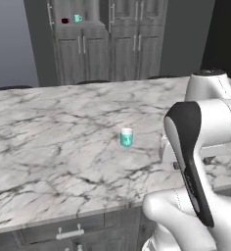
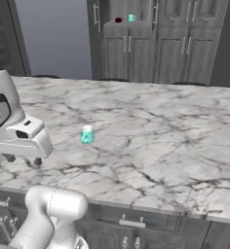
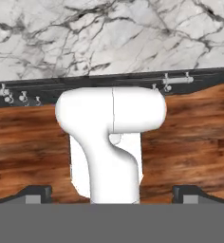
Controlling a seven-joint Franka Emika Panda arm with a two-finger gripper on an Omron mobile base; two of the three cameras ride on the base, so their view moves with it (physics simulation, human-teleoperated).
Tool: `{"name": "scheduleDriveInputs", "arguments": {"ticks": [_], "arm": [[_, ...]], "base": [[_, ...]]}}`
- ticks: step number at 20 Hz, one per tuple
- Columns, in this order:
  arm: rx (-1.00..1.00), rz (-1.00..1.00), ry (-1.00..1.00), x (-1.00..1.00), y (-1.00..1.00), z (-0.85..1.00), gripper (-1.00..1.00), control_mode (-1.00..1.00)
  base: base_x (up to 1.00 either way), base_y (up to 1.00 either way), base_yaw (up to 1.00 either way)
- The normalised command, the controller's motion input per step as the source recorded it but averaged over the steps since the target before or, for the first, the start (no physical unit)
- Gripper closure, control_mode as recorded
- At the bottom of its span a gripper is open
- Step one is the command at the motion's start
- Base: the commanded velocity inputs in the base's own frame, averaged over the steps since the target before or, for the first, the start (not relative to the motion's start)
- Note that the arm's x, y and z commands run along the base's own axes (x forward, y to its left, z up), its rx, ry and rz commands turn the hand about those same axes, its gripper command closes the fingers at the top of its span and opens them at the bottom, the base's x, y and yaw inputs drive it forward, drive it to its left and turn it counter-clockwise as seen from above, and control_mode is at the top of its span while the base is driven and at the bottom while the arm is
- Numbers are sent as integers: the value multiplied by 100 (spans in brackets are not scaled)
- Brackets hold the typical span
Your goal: Pick the mug on the counter and place it in the cabinet with the handle facing the right, like the mugs already inside.
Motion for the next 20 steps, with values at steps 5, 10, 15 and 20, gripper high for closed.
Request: {"name": "scheduleDriveInputs", "arguments": {"ticks": [5, 10, 15, 20], "arm": [[0, -1, 1, 100, 0, -8, -100, -100], [-1, 0, 0, 100, 7, -24, -100, -100], [-4, -2, -3, 96, 9, -22, -100, -100], [0, -8, -2, 73, -3, -21, -100, -100]], "base": [[0, 0, 0], [0, 0, 0], [0, 0, 0], [0, 0, 0]]}}
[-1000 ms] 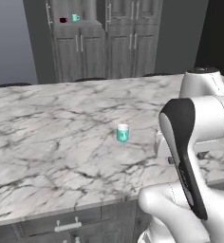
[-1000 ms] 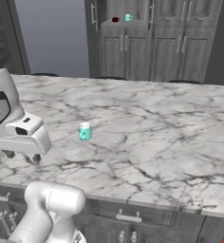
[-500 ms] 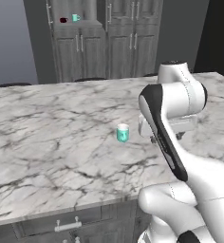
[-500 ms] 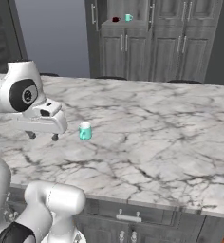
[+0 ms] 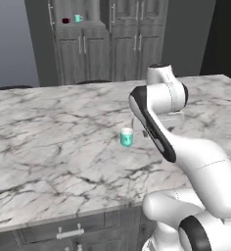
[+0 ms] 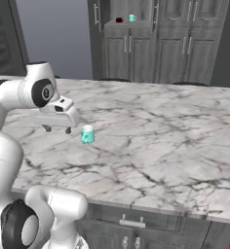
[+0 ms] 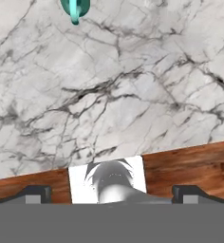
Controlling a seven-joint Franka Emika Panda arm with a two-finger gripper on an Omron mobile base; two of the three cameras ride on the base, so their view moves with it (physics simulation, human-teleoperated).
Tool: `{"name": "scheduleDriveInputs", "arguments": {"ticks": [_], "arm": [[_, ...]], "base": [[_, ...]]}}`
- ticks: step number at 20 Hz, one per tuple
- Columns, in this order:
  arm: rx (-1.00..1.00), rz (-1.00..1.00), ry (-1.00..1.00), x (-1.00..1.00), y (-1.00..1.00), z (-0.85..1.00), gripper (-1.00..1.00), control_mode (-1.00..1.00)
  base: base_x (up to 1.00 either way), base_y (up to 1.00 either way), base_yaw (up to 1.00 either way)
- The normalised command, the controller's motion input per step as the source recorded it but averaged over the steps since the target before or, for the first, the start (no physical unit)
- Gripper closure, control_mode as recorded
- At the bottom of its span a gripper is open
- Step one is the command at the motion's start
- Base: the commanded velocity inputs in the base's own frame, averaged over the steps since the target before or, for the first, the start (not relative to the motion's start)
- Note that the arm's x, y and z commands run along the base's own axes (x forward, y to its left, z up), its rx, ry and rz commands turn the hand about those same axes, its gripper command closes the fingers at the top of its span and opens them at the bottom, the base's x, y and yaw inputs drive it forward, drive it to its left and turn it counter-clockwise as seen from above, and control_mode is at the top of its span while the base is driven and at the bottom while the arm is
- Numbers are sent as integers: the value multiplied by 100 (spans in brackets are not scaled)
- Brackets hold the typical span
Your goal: Pick the mug on the counter and place it in the cabinet with the handle facing the right, like the mugs already inside.
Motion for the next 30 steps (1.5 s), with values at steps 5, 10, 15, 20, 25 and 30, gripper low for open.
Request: {"name": "scheduleDriveInputs", "arguments": {"ticks": [5, 10, 15, 20, 25, 30], "arm": [[1, -12, -5, 53, -4, -44, -100, -100], [0, -17, -12, 39, 11, -40, -100, -100], [0, -5, -7, 36, 14, -16, -100, -100], [0, 4, -8, 34, 0, -28, -100, -100], [0, 11, -2, 31, 0, -30, -100, -100], [0, 12, -2, 41, 1, -22, -100, -100]], "base": [[0, 0, 0], [0, 0, 0], [0, 0, 0], [0, 0, 0], [0, 0, 0], [0, 0, 0]]}}
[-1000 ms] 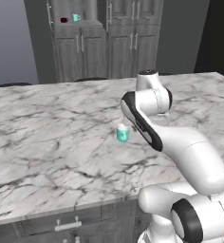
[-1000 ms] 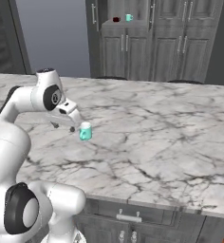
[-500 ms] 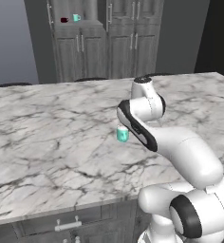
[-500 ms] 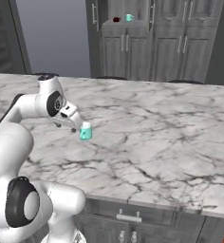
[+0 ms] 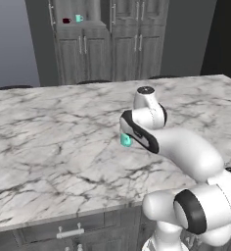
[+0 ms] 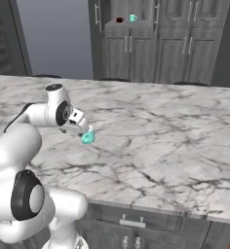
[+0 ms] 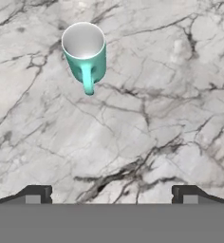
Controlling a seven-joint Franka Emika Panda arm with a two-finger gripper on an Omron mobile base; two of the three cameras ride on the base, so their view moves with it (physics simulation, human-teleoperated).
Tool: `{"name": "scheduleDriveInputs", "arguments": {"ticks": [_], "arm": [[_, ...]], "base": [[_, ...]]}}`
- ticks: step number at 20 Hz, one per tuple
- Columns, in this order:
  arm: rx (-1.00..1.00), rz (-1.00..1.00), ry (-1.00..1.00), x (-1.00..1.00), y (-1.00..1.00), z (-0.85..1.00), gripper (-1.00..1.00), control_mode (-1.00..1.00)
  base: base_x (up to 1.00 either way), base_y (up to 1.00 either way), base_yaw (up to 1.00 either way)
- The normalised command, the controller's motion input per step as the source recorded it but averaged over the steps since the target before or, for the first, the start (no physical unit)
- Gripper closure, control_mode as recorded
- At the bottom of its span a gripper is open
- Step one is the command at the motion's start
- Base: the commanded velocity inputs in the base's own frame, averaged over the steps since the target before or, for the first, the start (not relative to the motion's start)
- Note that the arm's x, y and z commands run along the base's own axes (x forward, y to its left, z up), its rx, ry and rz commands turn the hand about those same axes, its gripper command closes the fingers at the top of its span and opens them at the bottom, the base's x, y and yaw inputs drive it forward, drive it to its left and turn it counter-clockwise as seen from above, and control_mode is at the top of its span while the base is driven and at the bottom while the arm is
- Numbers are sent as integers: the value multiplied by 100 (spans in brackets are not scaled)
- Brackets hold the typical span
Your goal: Pick the mug on the counter and place it in the cabinet with the handle facing the right, like the mugs already inside.
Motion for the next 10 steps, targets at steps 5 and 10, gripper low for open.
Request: {"name": "scheduleDriveInputs", "arguments": {"ticks": [5, 10], "arm": [[1, 15, 0, 43, 1, -21, -100, -100], [0, 8, 1, 44, 5, -19, -100, -100]], "base": [[0, 0, 0], [0, 0, 0]]}}
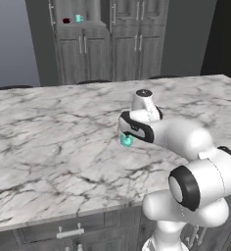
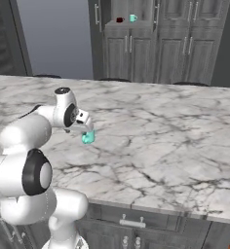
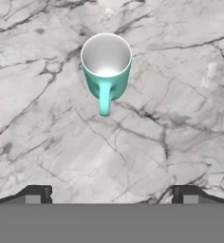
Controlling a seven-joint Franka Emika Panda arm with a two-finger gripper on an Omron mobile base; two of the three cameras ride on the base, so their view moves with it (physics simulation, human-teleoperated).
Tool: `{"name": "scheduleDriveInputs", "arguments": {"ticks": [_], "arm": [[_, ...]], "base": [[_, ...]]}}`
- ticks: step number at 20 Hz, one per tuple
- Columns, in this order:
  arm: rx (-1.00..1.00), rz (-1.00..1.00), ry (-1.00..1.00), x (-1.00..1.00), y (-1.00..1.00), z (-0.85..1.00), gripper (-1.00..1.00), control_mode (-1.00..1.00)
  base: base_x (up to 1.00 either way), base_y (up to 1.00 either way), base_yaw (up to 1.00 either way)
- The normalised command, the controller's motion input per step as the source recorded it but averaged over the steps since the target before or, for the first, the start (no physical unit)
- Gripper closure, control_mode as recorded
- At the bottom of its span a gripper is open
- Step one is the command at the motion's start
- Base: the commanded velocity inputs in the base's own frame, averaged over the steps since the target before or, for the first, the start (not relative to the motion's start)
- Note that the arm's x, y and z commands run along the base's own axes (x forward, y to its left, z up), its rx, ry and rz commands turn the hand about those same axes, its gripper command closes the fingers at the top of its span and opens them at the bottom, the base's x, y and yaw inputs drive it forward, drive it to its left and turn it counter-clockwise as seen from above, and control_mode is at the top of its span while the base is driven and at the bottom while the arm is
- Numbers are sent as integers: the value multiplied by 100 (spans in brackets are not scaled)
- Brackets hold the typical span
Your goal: Pick the mug on the counter and place it in the cabinet with the handle facing the right, like the mugs already inside.
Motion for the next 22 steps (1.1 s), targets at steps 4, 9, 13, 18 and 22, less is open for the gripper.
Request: {"name": "scheduleDriveInputs", "arguments": {"ticks": [4, 9, 13, 18, 22], "arm": [[0, 2, 0, 45, 2, -23, -100, -100], [0, -2, -1, 32, 2, -24, -100, -100], [0, -7, 0, 5, 2, -23, -100, -100], [0, -11, 0, -2, 4, -18, -100, -100], [0, -8, 0, 5, 1, -17, -100, -100]], "base": [[0, 0, 0], [0, 0, 0], [0, 0, 0], [0, 0, 0], [0, 0, 0]]}}
